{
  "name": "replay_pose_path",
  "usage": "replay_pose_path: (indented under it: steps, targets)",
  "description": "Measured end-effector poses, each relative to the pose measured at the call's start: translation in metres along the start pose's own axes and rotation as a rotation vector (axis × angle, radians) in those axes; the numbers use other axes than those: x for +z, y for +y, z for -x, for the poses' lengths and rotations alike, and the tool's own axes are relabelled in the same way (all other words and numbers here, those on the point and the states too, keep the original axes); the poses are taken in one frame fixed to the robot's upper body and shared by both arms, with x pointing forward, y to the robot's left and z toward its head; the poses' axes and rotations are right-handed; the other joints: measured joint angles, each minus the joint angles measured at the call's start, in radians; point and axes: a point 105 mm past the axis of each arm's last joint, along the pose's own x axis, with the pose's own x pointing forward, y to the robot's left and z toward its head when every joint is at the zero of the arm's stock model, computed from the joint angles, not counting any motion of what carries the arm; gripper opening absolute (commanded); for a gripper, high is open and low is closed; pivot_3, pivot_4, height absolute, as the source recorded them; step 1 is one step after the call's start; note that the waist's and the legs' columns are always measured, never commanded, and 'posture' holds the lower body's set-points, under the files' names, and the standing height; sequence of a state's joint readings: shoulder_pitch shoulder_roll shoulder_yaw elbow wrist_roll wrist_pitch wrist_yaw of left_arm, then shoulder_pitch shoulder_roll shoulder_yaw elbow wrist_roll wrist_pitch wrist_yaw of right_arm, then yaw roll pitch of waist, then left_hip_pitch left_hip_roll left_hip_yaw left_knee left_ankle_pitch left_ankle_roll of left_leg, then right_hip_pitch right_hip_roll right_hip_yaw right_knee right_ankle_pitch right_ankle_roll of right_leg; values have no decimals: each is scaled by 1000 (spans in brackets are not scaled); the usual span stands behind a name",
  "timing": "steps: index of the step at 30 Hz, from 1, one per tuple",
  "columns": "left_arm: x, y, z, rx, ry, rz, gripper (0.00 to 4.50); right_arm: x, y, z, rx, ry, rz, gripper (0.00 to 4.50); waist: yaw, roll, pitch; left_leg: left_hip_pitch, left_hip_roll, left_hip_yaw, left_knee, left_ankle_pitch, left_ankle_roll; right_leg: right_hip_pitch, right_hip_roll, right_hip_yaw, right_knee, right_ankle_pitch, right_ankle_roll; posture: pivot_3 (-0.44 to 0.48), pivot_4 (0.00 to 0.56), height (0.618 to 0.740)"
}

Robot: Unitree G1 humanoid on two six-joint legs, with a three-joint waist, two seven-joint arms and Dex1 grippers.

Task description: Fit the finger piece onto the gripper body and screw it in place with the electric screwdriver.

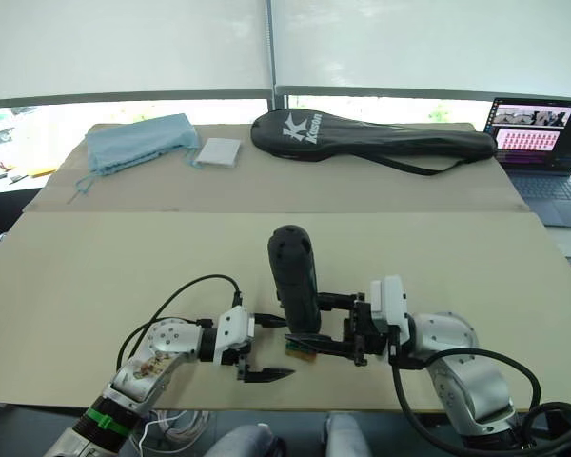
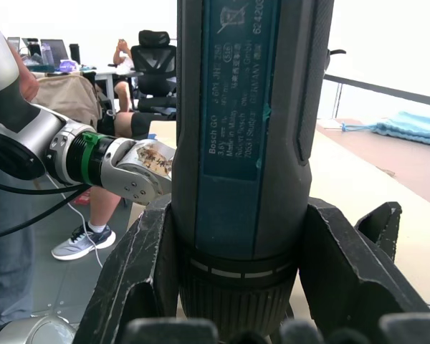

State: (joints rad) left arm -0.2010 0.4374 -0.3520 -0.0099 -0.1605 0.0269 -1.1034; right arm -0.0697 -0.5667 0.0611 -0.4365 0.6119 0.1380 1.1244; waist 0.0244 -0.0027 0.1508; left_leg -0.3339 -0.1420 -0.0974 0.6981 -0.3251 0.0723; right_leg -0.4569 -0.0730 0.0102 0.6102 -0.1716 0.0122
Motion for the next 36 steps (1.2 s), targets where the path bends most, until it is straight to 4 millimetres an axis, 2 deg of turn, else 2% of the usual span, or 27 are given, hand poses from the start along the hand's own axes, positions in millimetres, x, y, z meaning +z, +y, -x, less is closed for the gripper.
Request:
replay_pose_path:
  steps: [24, 28, 36]
  targets:
    - [0, 0, 0, -1, 0, 0, 4500, -8, -1, 5, 5, 22, -34, 1917, 0, 0, 0, 0, 0, 0, 0, 0, 0, 0, 0, 0, 0, 0, 0, 0, 150, 740]
    - [0, 0, 0, -1, 0, 0, 4500, -11, 2, 8, 20, 49, -110, 1917, 1, 0, 0, 0, 0, 0, 0, 0, 0, 0, 0, 0, 0, 0, 0, 0, 150, 740]
    - [0, 0, 0, 4, -1, 2, 4500, -7, 11, 8, 51, 59, -141, 1917, 2, 0, 0, 0, 0, 0, 0, 0, 0, 0, 0, 0, 0, 0, 0, 0, 150, 740]
